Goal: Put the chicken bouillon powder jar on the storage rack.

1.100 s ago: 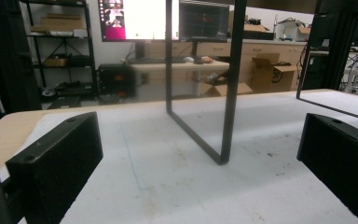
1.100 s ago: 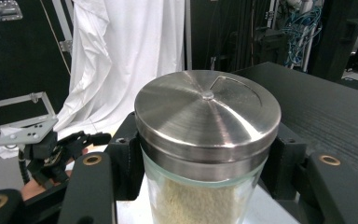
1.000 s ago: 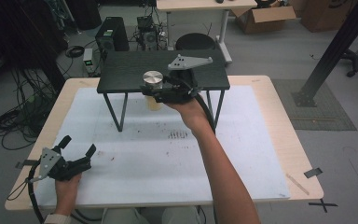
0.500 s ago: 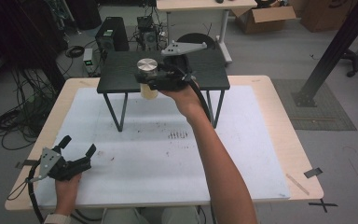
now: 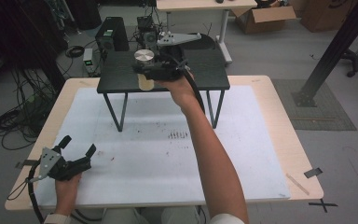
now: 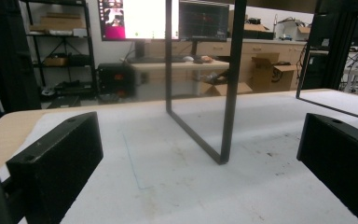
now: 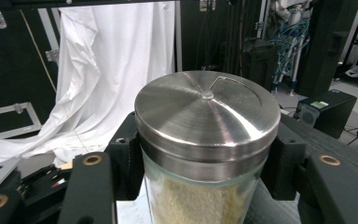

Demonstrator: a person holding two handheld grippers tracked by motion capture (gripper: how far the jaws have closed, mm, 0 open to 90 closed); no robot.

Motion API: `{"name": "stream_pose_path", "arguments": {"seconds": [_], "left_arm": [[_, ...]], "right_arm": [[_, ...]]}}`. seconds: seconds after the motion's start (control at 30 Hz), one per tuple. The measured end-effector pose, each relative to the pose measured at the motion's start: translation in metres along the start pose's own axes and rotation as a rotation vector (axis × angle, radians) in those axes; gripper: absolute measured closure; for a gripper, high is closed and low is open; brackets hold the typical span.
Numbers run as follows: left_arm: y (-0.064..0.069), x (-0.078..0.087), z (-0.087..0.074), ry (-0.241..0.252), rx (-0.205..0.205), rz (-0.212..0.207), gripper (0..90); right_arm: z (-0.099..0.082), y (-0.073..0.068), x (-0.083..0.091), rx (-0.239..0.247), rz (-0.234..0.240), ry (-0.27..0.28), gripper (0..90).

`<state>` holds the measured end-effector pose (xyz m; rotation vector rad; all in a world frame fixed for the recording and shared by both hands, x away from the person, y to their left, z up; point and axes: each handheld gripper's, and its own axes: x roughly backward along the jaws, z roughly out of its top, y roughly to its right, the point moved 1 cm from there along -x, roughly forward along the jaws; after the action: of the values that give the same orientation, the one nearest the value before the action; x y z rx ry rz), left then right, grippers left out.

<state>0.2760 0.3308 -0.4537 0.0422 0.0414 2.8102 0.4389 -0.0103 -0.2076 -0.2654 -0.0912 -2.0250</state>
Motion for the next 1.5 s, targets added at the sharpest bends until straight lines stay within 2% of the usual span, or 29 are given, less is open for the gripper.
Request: {"name": "stream_pose_path", "arguments": {"seconds": [0.37,0.7,0.87,1.03,1.27,1.5], "left_arm": [[-0.001,0.000,0.000,0.003,0.004,0.000,0.6],[0.000,0.000,0.000,0.002,-0.001,-0.001,0.6],[0.000,0.000,0.000,0.000,-0.006,-0.001,0.7],[0.001,0.000,0.000,-0.001,-0.007,-0.001,0.7],[0.000,0.000,0.000,-0.001,-0.006,-0.001,0.8],[0.000,0.000,0.000,0.000,-0.005,-0.001,0.7]], "right_arm": [[0.004,0.015,-0.014,-0.003,-0.038,0.012,42.6],[0.004,0.034,-0.030,-0.022,-0.092,0.019,42.6],[0.006,0.045,-0.041,-0.013,-0.156,0.028,42.6],[0.005,0.053,-0.052,-0.010,-0.196,0.012,42.6],[0.001,0.058,-0.064,-0.008,-0.217,-0.007,42.6],[-0.002,0.059,-0.068,-0.009,-0.216,-0.023,42.6]]}}
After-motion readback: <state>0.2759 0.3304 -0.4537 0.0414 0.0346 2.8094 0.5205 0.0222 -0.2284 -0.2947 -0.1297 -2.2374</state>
